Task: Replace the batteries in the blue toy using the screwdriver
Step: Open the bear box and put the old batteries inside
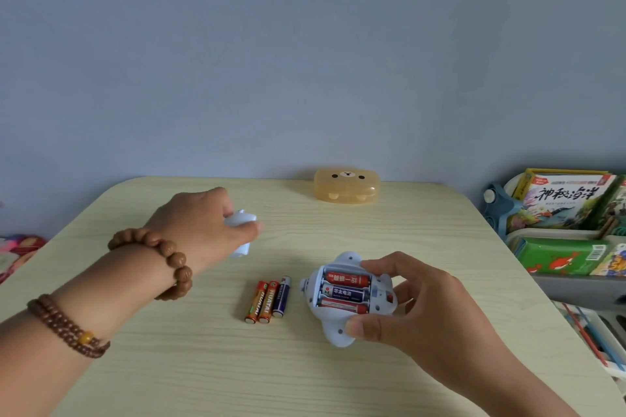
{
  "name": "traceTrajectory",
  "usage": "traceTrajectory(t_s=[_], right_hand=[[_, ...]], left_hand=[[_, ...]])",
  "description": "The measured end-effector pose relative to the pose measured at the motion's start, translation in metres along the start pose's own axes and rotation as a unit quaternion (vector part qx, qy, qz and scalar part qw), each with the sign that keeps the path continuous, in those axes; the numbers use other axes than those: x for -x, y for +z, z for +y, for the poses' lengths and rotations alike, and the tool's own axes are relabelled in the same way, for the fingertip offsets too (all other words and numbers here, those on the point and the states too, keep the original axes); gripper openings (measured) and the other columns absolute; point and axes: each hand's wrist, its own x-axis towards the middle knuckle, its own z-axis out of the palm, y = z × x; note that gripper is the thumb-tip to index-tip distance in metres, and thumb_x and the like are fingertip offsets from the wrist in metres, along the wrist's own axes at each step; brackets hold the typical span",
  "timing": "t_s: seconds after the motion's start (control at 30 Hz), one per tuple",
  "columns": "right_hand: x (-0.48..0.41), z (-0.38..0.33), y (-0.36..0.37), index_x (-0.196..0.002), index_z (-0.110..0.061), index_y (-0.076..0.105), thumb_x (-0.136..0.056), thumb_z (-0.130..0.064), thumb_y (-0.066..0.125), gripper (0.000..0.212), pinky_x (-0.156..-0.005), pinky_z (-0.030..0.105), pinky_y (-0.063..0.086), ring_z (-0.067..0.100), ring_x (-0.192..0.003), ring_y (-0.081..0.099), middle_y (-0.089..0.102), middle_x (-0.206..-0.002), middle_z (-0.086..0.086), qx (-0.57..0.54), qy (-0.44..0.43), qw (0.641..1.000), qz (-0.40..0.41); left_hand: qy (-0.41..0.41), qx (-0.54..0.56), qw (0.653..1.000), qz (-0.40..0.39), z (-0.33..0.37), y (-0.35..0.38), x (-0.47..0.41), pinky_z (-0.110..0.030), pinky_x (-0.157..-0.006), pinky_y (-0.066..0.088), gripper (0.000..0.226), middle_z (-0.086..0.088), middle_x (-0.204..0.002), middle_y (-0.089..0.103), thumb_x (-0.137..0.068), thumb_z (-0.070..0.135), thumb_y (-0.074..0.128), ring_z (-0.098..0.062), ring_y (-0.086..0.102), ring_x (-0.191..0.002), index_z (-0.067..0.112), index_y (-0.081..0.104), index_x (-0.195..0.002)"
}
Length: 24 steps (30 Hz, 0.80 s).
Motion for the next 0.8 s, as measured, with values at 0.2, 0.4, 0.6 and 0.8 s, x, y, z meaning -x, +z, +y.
traceTrajectory(t_s=[0.2, 0.4, 0.6, 0.8], right_hand=[[0.001, -0.002, 0.001, -0.103, -0.048, 0.064, -0.052, -0.050, 0.094, 0.059, -0.051, 0.009, 0.047, 0.000, -0.061, 0.068, 0.074, -0.079, -0.021, 0.014, -0.004, 1.000, 0.002], [0.001, 0.000, 0.002, -0.103, -0.049, 0.064, -0.052, -0.052, 0.093, 0.058, -0.051, 0.010, 0.048, 0.000, -0.059, 0.066, 0.074, -0.079, -0.020, 0.013, -0.009, 1.000, 0.005], [-0.001, 0.002, 0.001, -0.102, -0.048, 0.065, -0.053, -0.048, 0.094, 0.057, -0.051, 0.010, 0.046, 0.000, -0.059, 0.066, 0.075, -0.080, -0.018, 0.007, -0.011, 1.000, 0.001], [-0.003, 0.008, 0.001, -0.105, -0.047, 0.065, -0.054, -0.048, 0.095, 0.059, -0.056, 0.014, 0.051, 0.001, -0.063, 0.068, 0.076, -0.081, -0.015, 0.002, -0.022, 1.000, -0.006]], left_hand=[[-0.043, -0.139, 0.989, -0.041, -0.020, 0.015, -0.006, -0.027, -0.059, 0.041, 0.053, 0.001, -0.066, 0.059, -0.080, 0.067, 0.053, -0.022, 0.061, -0.069, 0.016, 0.056, -0.066], [-0.046, -0.145, 0.985, -0.087, -0.025, 0.023, -0.002, -0.028, -0.069, 0.044, 0.059, 0.002, -0.099, 0.065, -0.079, 0.071, 0.057, -0.021, 0.061, -0.086, 0.016, 0.049, -0.096], [-0.040, -0.177, 0.978, -0.104, -0.021, 0.018, 0.000, -0.029, -0.069, 0.042, 0.066, -0.001, -0.098, 0.057, -0.079, 0.076, 0.054, -0.020, 0.055, -0.086, 0.015, 0.043, -0.101], [-0.001, -0.192, 0.981, -0.021, 0.000, -0.004, 0.011, -0.032, -0.074, 0.047, 0.065, -0.003, -0.106, 0.055, -0.085, 0.074, 0.046, -0.024, 0.062, -0.100, 0.017, 0.051, -0.115]])
